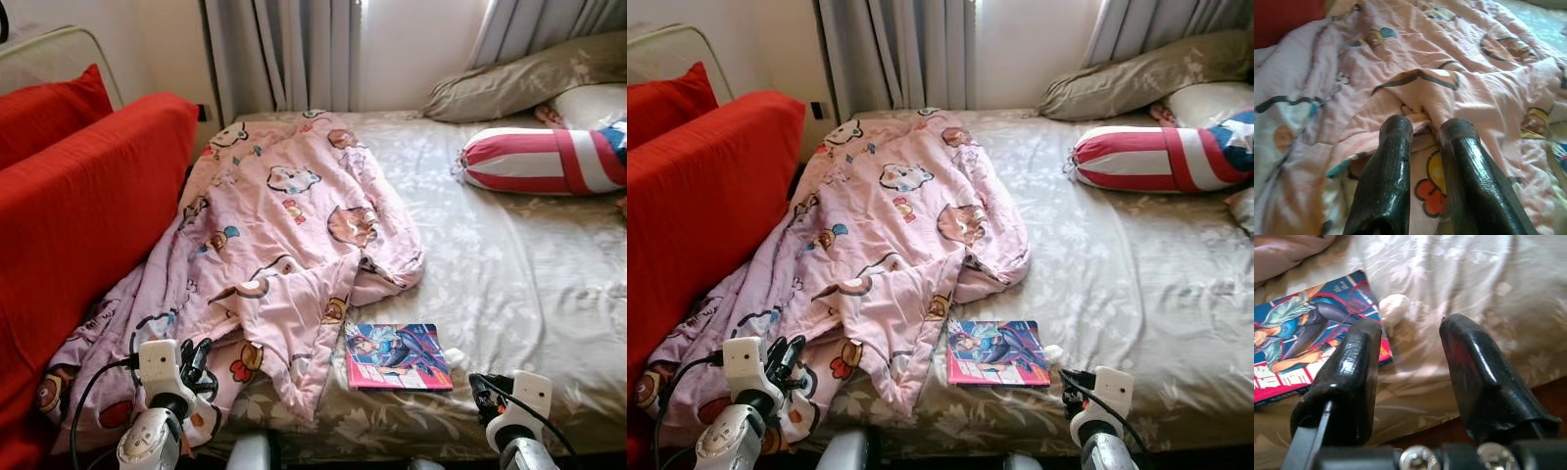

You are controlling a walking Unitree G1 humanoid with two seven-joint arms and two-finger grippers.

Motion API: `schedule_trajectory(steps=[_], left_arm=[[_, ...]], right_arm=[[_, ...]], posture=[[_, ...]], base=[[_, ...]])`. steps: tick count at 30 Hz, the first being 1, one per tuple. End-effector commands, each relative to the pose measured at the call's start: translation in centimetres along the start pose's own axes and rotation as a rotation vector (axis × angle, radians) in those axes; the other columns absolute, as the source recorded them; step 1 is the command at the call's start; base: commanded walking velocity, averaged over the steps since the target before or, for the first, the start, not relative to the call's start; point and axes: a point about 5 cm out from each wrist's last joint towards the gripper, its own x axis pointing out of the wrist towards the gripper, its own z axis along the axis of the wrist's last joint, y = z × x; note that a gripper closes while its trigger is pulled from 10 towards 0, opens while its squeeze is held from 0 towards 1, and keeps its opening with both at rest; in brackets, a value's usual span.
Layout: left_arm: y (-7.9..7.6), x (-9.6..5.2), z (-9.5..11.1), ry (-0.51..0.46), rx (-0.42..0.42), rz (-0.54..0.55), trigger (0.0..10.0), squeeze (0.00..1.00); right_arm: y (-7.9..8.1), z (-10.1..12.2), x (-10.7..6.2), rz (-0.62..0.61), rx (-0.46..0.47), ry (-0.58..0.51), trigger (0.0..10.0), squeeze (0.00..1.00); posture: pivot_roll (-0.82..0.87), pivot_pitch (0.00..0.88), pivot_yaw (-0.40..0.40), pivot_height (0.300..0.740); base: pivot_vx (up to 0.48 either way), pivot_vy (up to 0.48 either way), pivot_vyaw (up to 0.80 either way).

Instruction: Clean up the room

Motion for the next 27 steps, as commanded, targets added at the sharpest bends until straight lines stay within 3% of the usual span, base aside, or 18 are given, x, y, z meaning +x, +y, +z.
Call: schedule_trajectory(steps=[1,19,27], left_arm=[[0.0,0.08,0.17,0.003,0.009,-0.002,10.0,0.0],[0.11,0.14,0.34,-0.002,0.011,0.006,10.0,0.0],[0.0,0.12,0.34,-0.005,0.007,0.007,10.0,0.0]], right_arm=[[0.02,0.37,0.19,-0.008,0.014,-0.012,10.0,0.0],[0.42,-0.05,0.02,0.017,-0.012,-0.002,10.0,0.0],[0.27,0.19,0.14,0.014,-0.009,-0.004,10.0,0.0]], posture=[[0.06,0.0,0.009,0.62],[0.06,0.001,0.012,0.62],[0.07,0.002,0.007,0.62]], base=[[0.0,0.0,0.0],[0.0,0.0,0.0],[0.275,0.0,0.0]])
